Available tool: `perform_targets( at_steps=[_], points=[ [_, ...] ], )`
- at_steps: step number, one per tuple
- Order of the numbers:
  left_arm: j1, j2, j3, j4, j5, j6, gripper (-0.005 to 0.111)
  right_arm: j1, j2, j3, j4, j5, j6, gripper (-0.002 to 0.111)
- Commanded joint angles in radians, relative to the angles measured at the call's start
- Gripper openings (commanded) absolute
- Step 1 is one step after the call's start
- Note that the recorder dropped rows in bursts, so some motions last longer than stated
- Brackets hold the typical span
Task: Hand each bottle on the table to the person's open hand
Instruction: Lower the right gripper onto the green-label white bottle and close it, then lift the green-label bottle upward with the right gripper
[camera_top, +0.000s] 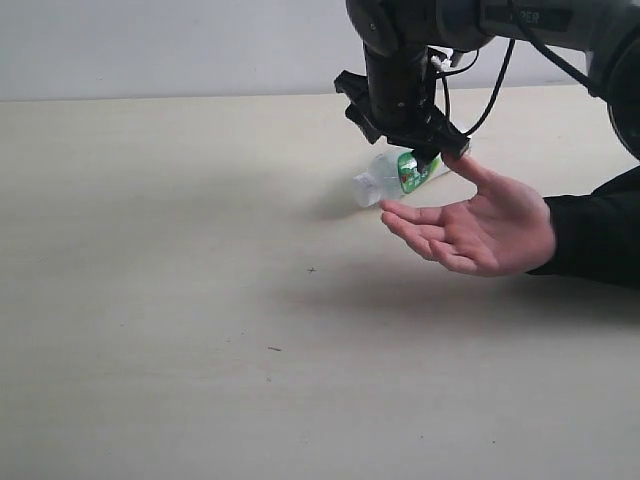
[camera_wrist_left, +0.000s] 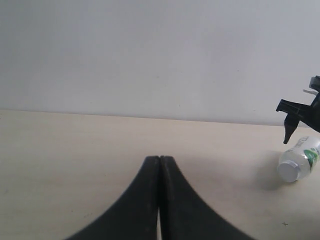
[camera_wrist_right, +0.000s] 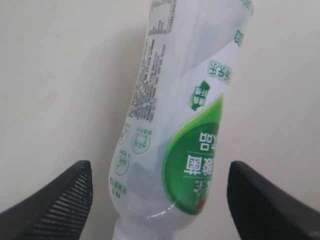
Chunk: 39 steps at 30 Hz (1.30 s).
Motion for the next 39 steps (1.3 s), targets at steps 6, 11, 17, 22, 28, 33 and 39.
perform_targets(
  at_steps=[6, 11, 17, 22, 28, 33, 39],
  points=[
    [0.001, -0.006, 0.003, -0.008, -0.001, 0.001, 0.0, 0.002, 0.033, -0.004, -0.025, -0.026, 0.024, 0.072],
    [0.001, -0.006, 0.003, -0.008, -0.001, 0.001, 0.0, 0.002, 0.043, -0.004, -0.043, -0.04, 0.024, 0.072],
    [0.001, -0.006, 0.003, -0.008, -0.001, 0.001, 0.0, 0.002, 0.026, -0.004, -0.048, -0.05, 0.017, 0.072],
    [0.001, -0.006, 0.003, -0.008, -0.001, 0.001, 0.0, 0.002, 0.012, -0.006, -0.07, -0.064, 0.017, 0.072],
    [0.001, -0.006, 0.003, -0.008, -0.001, 0.001, 0.0, 0.002, 0.045, -0.006, -0.039, -0.064, -0.002, 0.072],
    [0.001, -0.006, 0.003, -0.008, -0.001, 0.001, 0.0, 0.002, 0.068, -0.006, -0.039, -0.068, -0.002, 0.072],
    [0.001, -0.006, 0.003, -0.008, -0.001, 0.001, 0.0, 0.002, 0.074, -0.006, -0.039, -0.082, -0.01, 0.071]
  ],
)
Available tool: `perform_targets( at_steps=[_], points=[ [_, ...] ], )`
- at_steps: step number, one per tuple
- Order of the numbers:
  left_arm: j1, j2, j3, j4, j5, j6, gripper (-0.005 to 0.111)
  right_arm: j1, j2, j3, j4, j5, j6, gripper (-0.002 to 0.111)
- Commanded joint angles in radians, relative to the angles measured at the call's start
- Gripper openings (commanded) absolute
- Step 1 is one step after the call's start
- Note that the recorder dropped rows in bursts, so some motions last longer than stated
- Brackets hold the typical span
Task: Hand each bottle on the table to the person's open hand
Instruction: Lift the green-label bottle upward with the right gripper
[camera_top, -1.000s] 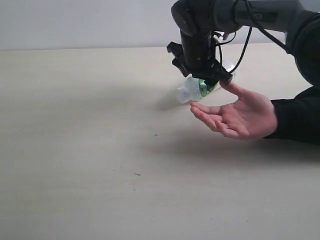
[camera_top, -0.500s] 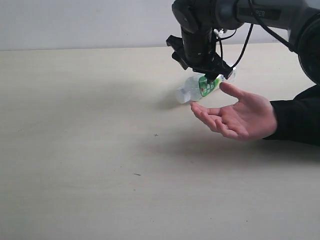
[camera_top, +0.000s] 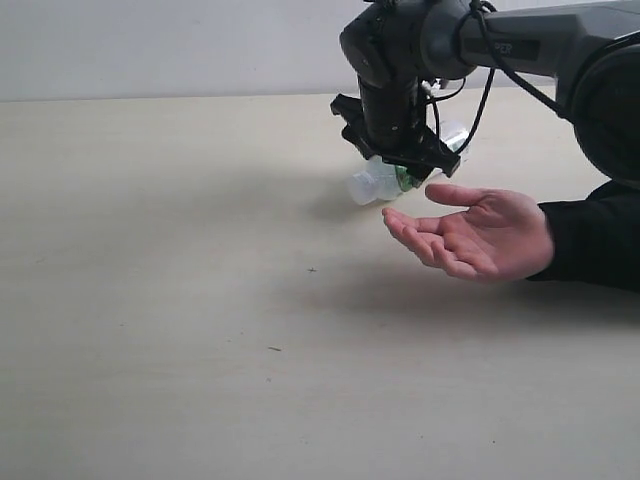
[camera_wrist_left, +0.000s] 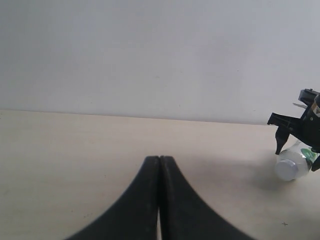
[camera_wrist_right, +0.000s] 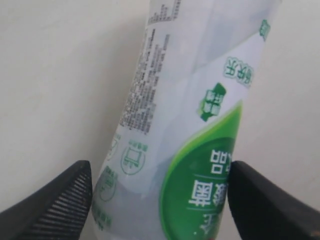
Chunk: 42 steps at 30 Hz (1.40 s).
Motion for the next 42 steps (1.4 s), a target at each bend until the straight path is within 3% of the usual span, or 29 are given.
perform_targets(
  at_steps=[1, 18, 34, 42],
  points=[
    [0.001, -0.006, 0.003, -0.008, -0.001, 0.001, 0.0, 0.002, 0.007, -0.006, -0.005, -0.019, -0.017, 0.07],
    [0.001, -0.006, 0.003, -0.008, -0.001, 0.001, 0.0, 0.002, 0.009, -0.003, 0.009, -0.021, -0.1, 0.001],
    [0.001, -0.006, 0.003, -0.008, -0.001, 0.001, 0.0, 0.002, -0.061, -0.003, 0.047, -0.036, -0.327, 0.0],
    [0.001, -0.006, 0.003, -0.008, -0.001, 0.001, 0.0, 0.002, -0.1, -0.015, 0.125, -0.074, -0.539, 0.0]
  ],
)
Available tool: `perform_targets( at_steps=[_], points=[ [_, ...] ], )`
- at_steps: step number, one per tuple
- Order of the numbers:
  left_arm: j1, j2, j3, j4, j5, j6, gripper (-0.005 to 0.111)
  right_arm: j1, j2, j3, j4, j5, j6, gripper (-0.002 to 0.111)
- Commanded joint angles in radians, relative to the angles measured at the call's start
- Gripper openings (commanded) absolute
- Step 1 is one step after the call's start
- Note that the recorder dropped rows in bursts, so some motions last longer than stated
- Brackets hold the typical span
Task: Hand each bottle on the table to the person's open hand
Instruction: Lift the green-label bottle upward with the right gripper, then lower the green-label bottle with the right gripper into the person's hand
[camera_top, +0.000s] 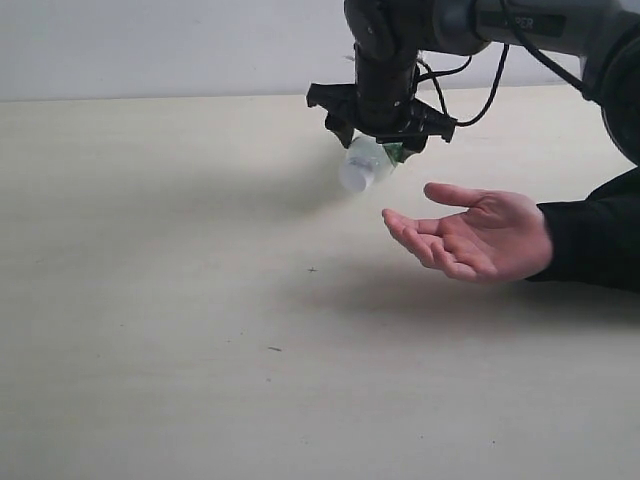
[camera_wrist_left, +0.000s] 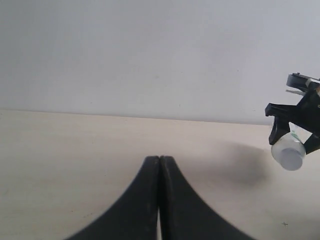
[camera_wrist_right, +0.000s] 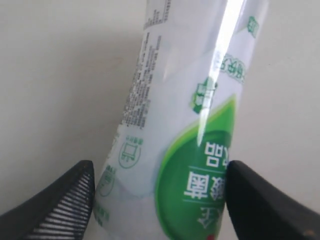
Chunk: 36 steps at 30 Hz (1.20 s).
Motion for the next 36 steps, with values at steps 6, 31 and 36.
perform_targets(
  at_steps=[6, 31, 36],
  points=[
    [0.001, -0.006, 0.003, -0.008, -0.001, 0.001, 0.0, 0.002, -0.09, -0.111, 0.065, 0.036, -0.301, 0.0],
    [0.001, -0.006, 0.003, -0.008, -0.001, 0.001, 0.0, 0.002, -0.38, -0.182, 0.196, 0.285, -0.737, 0.0],
    [0.001, -0.006, 0.003, -0.008, -0.001, 0.001, 0.0, 0.002, -0.477, -0.133, 0.229, 0.285, -0.796, 0.0]
  ],
)
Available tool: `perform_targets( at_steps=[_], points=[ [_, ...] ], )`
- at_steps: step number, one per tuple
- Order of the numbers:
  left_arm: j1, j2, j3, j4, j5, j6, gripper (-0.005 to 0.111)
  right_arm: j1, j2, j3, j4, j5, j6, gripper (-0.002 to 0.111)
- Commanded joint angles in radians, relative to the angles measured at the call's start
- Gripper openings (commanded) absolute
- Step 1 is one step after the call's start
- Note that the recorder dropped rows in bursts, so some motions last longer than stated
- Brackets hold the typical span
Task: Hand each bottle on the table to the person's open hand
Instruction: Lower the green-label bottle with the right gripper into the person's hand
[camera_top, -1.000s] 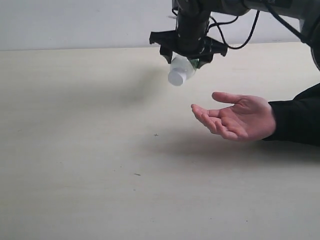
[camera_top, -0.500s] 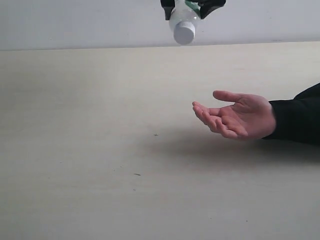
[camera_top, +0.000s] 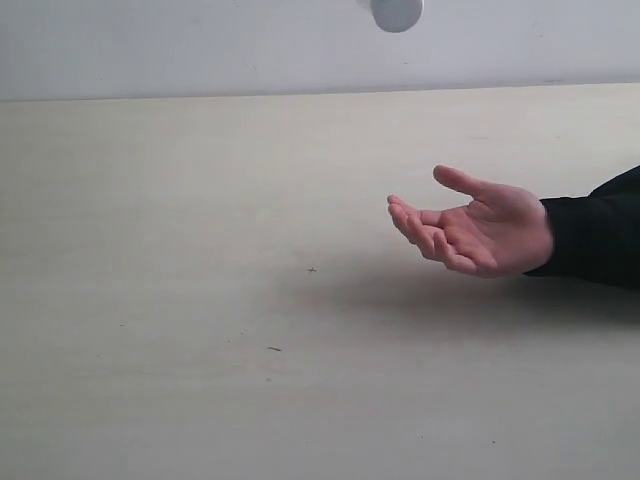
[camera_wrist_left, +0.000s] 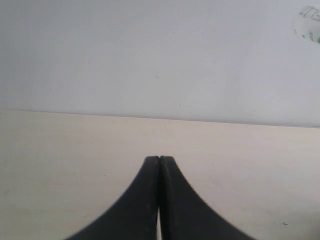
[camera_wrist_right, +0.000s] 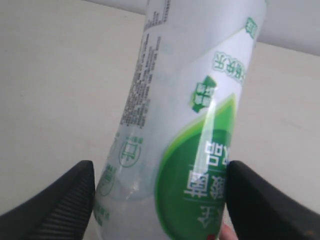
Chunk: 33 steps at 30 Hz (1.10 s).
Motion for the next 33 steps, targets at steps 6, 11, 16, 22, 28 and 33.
perform_targets(
  at_steps=[6, 11, 16, 22, 28, 33],
  points=[
    [0.001, -0.006, 0.003, -0.008, -0.001, 0.001, 0.0, 0.002, -0.291, 0.416, 0.015, -0.045, -0.051, 0.0],
    [0.001, -0.006, 0.003, -0.008, -0.001, 0.001, 0.0, 0.002, -0.469, 0.705, 0.034, -0.149, -0.111, 0.0],
    [0.001, -0.006, 0.003, -0.008, -0.001, 0.001, 0.0, 0.002, -0.547, 0.834, 0.077, -0.179, -0.141, 0.0],
    [0.001, -0.006, 0.003, -0.008, -0.001, 0.001, 0.0, 0.002, -0.619, 0.993, 0.071, -0.27, -0.137, 0.0],
    [0.001, -0.006, 0.003, -0.008, -0.001, 0.001, 0.0, 0.002, -0.624, 1.081, 0.071, -0.328, -0.126, 0.0],
    [0.001, -0.006, 0.003, -0.008, -0.001, 0.001, 0.0, 0.002, -0.624, 1.133, 0.071, -0.393, -0.121, 0.0]
  ],
)
